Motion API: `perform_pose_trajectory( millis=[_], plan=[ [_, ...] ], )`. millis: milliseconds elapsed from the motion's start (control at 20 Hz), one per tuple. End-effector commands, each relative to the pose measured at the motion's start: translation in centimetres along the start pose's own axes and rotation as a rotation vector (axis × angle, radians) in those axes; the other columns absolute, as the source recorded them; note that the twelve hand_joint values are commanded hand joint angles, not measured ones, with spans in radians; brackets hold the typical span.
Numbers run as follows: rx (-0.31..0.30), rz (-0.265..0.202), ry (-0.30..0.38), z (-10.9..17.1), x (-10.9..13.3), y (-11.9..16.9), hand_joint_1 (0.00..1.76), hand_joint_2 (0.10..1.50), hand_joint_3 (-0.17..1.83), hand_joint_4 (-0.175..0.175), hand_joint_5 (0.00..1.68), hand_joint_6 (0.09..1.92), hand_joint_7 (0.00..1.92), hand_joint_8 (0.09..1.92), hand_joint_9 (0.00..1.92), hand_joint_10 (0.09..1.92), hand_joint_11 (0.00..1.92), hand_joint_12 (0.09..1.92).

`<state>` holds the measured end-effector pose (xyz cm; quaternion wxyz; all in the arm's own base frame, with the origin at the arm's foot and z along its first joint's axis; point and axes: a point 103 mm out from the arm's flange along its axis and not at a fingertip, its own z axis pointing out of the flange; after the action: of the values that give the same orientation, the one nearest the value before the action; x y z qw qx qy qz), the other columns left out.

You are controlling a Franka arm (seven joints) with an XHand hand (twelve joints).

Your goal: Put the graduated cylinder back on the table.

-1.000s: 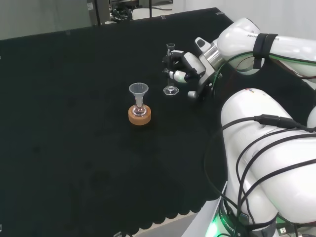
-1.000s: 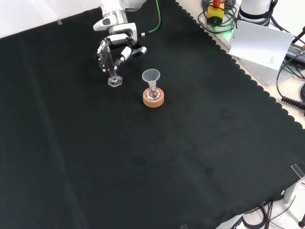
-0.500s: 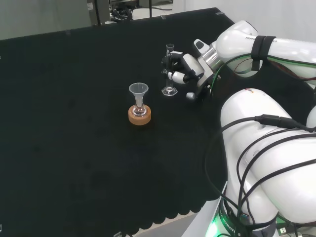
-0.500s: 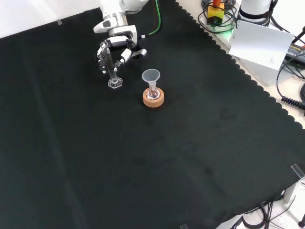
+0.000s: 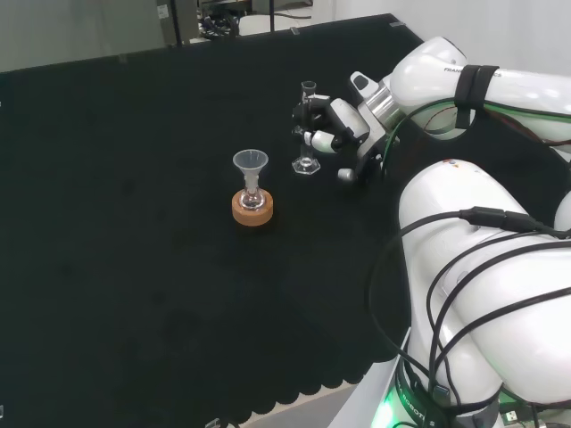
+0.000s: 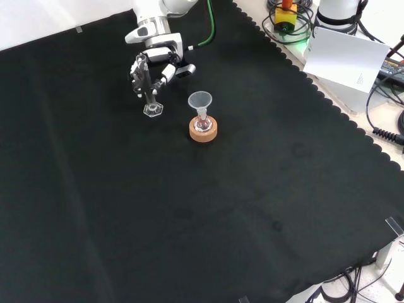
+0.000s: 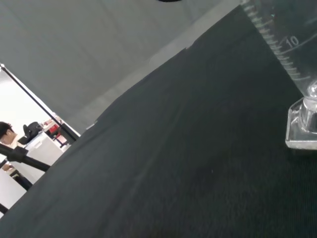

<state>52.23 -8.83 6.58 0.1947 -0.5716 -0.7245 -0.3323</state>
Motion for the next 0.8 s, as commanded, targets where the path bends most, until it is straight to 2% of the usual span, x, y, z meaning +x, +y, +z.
perform_pose_trajectory(
  millis=[50, 150, 300, 400, 550, 700, 800],
  plan=[
    [0.031, 0.002, -0.006, 0.33, -0.15, -0.28, 1.13, 1.17, -0.01, -0.166, 0.88, 1.16, 0.87, 0.72, 1.29, 0.09, 1.07, 0.92],
    [0.035, 0.002, -0.008, 0.26, -0.09, -0.15, 1.12, 1.17, -0.01, -0.14, 0.88, 1.15, 0.86, 0.69, 1.28, 0.09, 1.04, 0.94],
    [0.044, 0.0, -0.003, 0.21, -0.03, -0.07, 1.1, 1.16, 0.0, -0.083, 0.9, 1.12, 0.83, 0.66, 1.26, 0.09, 0.98, 0.99],
    [0.05, 0.002, -0.003, 0.2, -0.11, -0.08, 1.1, 1.11, -0.04, -0.056, 0.85, 0.91, 0.81, 0.64, 1.24, 0.09, 0.93, 1.02],
    [0.05, 0.008, -0.011, 0.05, -0.2, -0.11, 1.07, 1.09, -0.15, -0.045, 0.82, 0.74, 0.78, 0.62, 1.2, 0.09, 0.85, 1.06],
    [0.07, 0.015, -0.014, -0.07, -0.32, -0.05, 1.01, 1.03, -0.17, -0.042, 0.76, 0.71, 0.74, 0.62, 1.14, 0.09, 0.74, 1.13],
    [0.08, 0.022, -0.017, -0.13, -0.4, -0.07, 0.97, 0.99, -0.17, -0.047, 0.63, 0.71, 0.69, 0.62, 1.08, 0.09, 0.65, 1.19]
  ],
)
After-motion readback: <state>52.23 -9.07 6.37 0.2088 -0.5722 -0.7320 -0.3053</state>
